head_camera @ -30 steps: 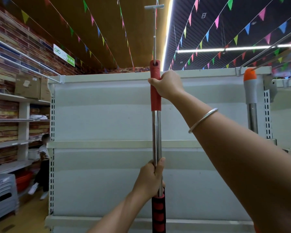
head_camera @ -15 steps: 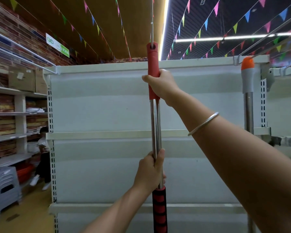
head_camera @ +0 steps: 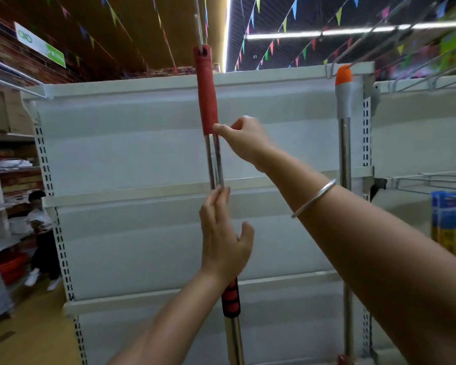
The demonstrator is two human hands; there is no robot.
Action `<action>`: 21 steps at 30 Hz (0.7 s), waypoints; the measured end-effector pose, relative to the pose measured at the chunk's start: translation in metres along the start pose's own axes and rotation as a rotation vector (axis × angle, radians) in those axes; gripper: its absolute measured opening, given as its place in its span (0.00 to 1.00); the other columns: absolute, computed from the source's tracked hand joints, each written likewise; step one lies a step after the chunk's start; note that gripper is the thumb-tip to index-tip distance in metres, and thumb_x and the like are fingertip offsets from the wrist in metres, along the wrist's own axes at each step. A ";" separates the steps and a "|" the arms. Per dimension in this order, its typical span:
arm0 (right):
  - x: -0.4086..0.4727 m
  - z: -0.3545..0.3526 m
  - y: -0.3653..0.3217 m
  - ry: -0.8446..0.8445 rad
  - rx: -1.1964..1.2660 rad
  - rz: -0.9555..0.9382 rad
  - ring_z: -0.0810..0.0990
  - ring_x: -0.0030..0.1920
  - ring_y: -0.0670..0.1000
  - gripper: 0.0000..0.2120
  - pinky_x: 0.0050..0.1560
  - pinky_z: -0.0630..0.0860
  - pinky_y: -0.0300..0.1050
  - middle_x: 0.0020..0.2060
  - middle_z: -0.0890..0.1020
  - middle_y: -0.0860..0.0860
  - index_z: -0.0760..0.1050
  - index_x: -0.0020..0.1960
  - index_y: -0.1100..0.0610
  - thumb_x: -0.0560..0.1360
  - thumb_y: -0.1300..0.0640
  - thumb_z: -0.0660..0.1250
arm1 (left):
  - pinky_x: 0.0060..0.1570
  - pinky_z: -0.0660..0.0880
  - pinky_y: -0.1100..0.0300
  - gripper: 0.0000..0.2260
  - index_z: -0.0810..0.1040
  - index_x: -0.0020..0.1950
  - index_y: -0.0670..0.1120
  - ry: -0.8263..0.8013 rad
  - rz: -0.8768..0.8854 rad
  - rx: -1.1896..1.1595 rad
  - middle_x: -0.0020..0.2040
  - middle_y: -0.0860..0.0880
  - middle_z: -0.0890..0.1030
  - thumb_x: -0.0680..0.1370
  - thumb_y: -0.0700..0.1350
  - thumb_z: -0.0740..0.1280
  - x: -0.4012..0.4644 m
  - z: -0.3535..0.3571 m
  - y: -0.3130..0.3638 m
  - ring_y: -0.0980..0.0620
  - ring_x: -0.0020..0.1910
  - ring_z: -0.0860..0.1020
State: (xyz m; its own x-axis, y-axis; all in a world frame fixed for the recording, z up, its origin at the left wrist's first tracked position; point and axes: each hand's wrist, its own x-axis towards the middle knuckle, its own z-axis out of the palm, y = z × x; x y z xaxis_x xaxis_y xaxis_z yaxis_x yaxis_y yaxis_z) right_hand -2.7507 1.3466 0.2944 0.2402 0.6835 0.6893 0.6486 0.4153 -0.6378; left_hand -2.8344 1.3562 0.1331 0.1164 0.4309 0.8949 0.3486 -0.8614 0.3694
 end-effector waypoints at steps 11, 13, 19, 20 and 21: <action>-0.142 -0.186 0.138 0.073 -0.392 0.396 0.77 0.43 0.57 0.12 0.42 0.71 0.47 0.39 0.79 0.60 0.76 0.43 0.64 0.76 0.55 0.62 | 0.62 0.63 0.55 0.20 0.69 0.67 0.48 -0.658 0.056 0.285 0.64 0.49 0.74 0.76 0.52 0.57 -0.071 0.128 0.114 0.48 0.65 0.70; -0.189 -0.243 0.177 0.101 -0.489 0.498 0.79 0.43 0.57 0.10 0.42 0.73 0.46 0.40 0.80 0.58 0.75 0.42 0.61 0.75 0.54 0.63 | 0.60 0.65 0.55 0.17 0.71 0.64 0.47 -0.739 0.095 0.287 0.62 0.47 0.75 0.77 0.51 0.58 -0.091 0.167 0.151 0.47 0.63 0.71; -0.340 -0.421 0.265 0.007 -0.828 0.771 0.79 0.48 0.59 0.10 0.45 0.74 0.49 0.44 0.79 0.57 0.75 0.46 0.60 0.75 0.54 0.60 | 0.58 0.70 0.52 0.17 0.71 0.62 0.45 -1.028 0.239 0.213 0.62 0.44 0.75 0.77 0.52 0.59 -0.159 0.300 0.305 0.44 0.62 0.72; -0.361 -0.449 0.275 -0.010 -0.852 0.828 0.79 0.47 0.58 0.10 0.43 0.74 0.49 0.43 0.78 0.56 0.74 0.46 0.60 0.76 0.54 0.59 | 0.57 0.71 0.51 0.17 0.71 0.61 0.45 -1.067 0.262 0.188 0.61 0.44 0.75 0.77 0.52 0.59 -0.168 0.321 0.332 0.43 0.61 0.73; -0.381 -0.478 0.284 -0.014 -0.878 0.873 0.78 0.45 0.57 0.09 0.41 0.73 0.48 0.41 0.77 0.55 0.73 0.45 0.59 0.76 0.54 0.59 | 0.56 0.72 0.51 0.17 0.71 0.61 0.45 -1.098 0.280 0.155 0.60 0.44 0.75 0.77 0.53 0.58 -0.178 0.342 0.359 0.44 0.60 0.74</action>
State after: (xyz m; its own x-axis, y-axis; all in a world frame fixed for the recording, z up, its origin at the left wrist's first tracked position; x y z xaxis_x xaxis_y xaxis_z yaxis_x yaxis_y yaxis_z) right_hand -2.3128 0.9172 0.0151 0.8309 0.5380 0.1421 0.5411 -0.7216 -0.4319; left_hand -2.4120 1.0627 0.0209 0.9312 0.2972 0.2110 0.2846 -0.9545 0.0888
